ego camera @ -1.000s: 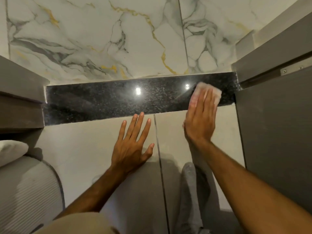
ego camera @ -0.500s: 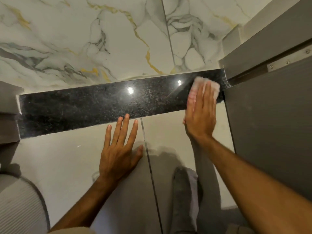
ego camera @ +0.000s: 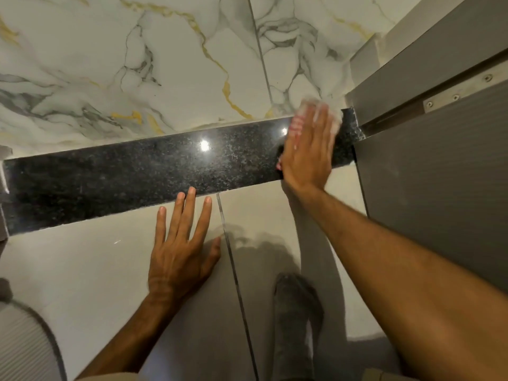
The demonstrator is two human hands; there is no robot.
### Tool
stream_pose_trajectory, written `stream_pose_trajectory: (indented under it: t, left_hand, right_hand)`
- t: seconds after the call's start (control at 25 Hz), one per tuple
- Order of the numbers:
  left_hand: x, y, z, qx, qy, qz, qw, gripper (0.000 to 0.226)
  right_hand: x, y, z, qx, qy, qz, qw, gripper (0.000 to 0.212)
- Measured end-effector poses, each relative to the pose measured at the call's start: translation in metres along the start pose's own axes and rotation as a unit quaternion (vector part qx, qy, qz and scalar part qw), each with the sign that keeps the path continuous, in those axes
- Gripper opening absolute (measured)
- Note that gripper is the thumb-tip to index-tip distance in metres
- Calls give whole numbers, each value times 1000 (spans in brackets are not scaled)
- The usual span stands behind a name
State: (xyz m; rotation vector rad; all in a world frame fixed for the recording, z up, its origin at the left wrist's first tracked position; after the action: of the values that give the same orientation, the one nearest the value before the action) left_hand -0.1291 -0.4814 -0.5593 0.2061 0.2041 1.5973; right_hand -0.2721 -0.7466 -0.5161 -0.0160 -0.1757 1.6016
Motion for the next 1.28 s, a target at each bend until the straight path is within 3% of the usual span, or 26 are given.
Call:
stream_pose_trajectory:
  t: [0.08,0.16,0.2,0.24,0.36,0.44,0.56,0.64,0.76,0.84,0.92,1.0,1.04,1.12,1.2,1.28]
  left_hand:
    - [1,-1,-1,5,-4,1,1000,79]
    - [1,0,1,12,-6,3,1000,79]
    - [0,0,3,14,-8,7,1000,79]
    - [0,1,5,17,-7,13,1000,78]
    - [0,2,5,14,4,11,1000,77]
    - [0,1,2,0,9,1,1000,77]
    - [3,-2,-2,-6,13,10,1000,77]
    - [2,0,2,3,12,9,1000,77]
    - [0,0,8,-5,14,14,1000,77]
    - [0,0,6,-14,26,15,999,77]
    - [0,-3,0,-15,37,17,999,77]
    - [2,-4,-2,-16,44,15,999,77]
    - [2,-3,-1,-12,44,15,999,77]
    - [2,-2,5,3,50,22,998,76]
    - [2,-3,11,25,60,36,997,75]
    - [3,-2,11,35,67,37,996,74]
  right_hand:
    - [21,-32,-3,-3,28,102,994,69]
    - [84,-25,-11,-6,-33,225,974,68]
    - [108,-2,-10,-9,-74,220,973,70]
    - [117,28,-6,-10,-93,169,981,73]
    - [71,80,2,3,-29,-55,998,74]
    - [26,46,3,-9,1,-77,997,76]
    - [37,-10,-9,-14,-23,125,992,68]
    - [97,16,-8,-7,-80,200,976,68]
    - [109,80,4,19,-63,35,997,74]
    - [67,56,2,6,-30,-63,998,76]
    - [37,-10,-4,6,-13,9,1000,73]
    - [65,-47,-19,13,-14,190,982,69]
    - [94,-39,-23,7,-38,237,971,69]
    - [137,23,-16,-10,-83,171,982,72]
    - [136,82,4,5,-30,40,999,71]
    - [97,91,12,23,35,-52,998,67]
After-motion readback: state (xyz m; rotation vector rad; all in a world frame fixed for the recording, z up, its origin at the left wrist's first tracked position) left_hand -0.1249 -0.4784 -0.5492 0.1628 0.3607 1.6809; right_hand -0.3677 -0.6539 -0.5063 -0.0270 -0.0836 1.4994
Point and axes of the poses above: each hand's wrist, its own x-axis away from the middle knuckle, its own z-axis out of the back of the hand, y = z × x, the point moved 8 cm from there along -x, towards the middle knuckle, and after that the axes turned 11 degrees about -z, right-handed, at the moved point
